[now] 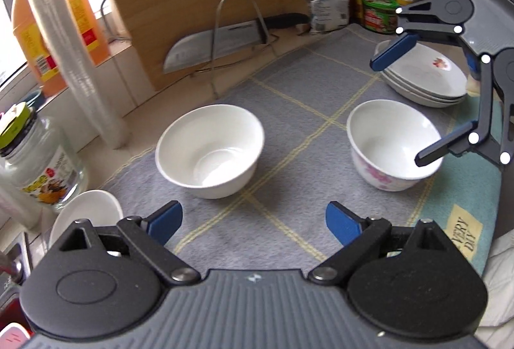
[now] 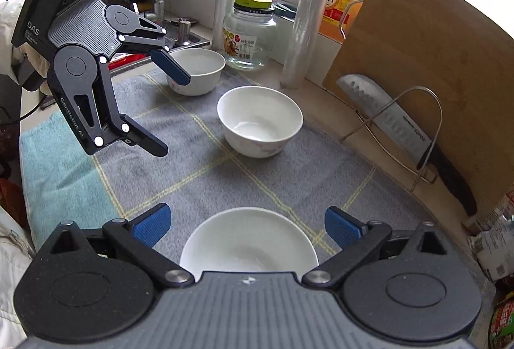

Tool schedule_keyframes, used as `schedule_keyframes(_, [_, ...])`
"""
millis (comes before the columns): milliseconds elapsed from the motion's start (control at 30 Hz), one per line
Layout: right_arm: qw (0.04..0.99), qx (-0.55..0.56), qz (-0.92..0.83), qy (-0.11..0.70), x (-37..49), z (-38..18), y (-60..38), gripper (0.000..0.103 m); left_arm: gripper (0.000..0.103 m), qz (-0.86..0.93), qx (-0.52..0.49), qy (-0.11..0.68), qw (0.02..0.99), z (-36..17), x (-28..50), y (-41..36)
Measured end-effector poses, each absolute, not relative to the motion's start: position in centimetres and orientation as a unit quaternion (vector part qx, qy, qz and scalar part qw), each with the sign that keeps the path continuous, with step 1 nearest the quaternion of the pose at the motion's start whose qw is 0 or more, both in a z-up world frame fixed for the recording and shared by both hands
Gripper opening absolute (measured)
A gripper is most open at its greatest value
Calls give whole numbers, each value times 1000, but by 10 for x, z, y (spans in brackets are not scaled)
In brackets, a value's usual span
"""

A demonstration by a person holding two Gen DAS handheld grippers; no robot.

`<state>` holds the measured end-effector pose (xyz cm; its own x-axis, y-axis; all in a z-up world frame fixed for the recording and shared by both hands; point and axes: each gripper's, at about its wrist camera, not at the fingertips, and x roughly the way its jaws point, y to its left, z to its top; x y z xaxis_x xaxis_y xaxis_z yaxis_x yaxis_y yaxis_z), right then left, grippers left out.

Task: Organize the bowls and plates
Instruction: 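Move both grippers to opposite rims of another plain white bowl, then close both grippers on the white bowl rim and lift it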

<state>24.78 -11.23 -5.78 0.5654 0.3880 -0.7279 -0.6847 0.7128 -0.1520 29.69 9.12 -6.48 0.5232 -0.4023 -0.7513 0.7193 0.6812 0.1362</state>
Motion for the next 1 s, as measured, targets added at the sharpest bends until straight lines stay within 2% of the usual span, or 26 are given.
schedule_keyframes(267, [839, -230, 341, 356, 297, -68, -83, 103, 96, -327, 233, 357, 843, -77, 327, 105])
schedule_keyframes(1000, [772, -311, 395, 389, 391, -115, -51, 102, 95, -384, 340, 367, 776, -114, 379, 80])
